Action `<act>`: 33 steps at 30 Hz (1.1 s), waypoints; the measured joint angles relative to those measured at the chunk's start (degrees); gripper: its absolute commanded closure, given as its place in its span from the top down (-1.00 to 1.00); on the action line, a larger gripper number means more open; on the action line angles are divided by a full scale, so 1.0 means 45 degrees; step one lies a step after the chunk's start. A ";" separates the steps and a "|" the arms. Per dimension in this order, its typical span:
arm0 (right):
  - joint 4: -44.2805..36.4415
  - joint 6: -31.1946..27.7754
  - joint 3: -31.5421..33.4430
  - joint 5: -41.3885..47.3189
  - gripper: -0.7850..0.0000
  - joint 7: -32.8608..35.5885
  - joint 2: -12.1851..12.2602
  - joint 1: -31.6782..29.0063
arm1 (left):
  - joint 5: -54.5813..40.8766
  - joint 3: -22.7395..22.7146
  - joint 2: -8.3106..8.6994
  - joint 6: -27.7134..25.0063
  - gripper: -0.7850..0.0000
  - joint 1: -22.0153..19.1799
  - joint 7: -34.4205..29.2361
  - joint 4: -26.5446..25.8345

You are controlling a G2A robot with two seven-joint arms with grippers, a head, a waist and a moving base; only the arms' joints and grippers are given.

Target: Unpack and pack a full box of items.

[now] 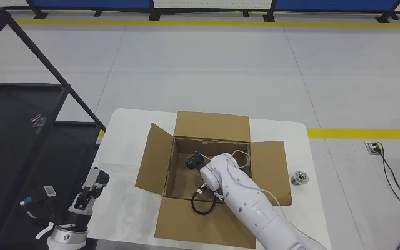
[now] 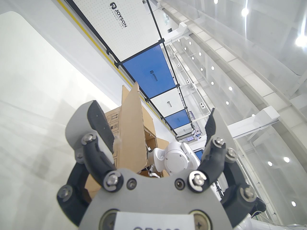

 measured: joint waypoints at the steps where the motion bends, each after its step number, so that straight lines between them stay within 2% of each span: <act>1: 0.0072 -0.0011 -0.0001 0.0027 -0.39 -0.0035 -0.0016 0.0022 | 0.0000 0.0000 0.0000 0.0000 1.00 0.0000 0.0000 0.0000; 5: 0.0439 0.0014 0.0018 0.0125 -0.53 -0.0196 -0.0079 0.0144 | 0.0000 0.0000 0.0000 0.0000 1.00 0.0000 0.0000 0.0000; 6: 0.0517 0.0025 0.0018 0.0145 -0.69 -0.0226 -0.0096 0.0172 | 0.0000 0.0000 0.0000 0.0000 1.00 0.0000 0.0000 0.0000; 7: 0.0613 0.0033 0.0014 0.0176 -0.95 -0.0263 -0.0120 0.0208 | 0.0000 0.0000 0.0000 0.0000 1.00 0.0000 0.0000 0.0000; 8: 0.0677 0.0035 0.0011 0.0198 -1.00 -0.0290 -0.0137 0.0233 | 0.0000 0.0000 0.0000 0.0000 1.00 0.0000 0.0000 0.0000; 15: 0.0722 0.0051 0.0096 0.0169 -1.00 -0.0586 -0.0165 0.0337 | 0.0000 0.0000 0.0000 0.0000 1.00 0.0000 0.0000 0.0000; 21: -0.0581 0.0189 0.0372 -0.0295 -1.00 -0.0375 0.0043 -0.0100 | 0.0000 0.0000 0.0000 0.0000 1.00 0.0000 0.0000 0.0000; 29: -0.4384 -0.0028 0.1257 -0.1576 -1.00 0.0202 0.0696 -0.1960 | 0.0000 0.0000 0.0000 0.0000 1.00 0.0000 0.0000 0.0000; 33: -0.6715 0.0182 0.1717 -0.2404 -1.00 -0.0167 0.0977 -0.3191 | 0.0000 0.0000 0.0000 0.0000 1.00 0.0000 0.0000 0.0000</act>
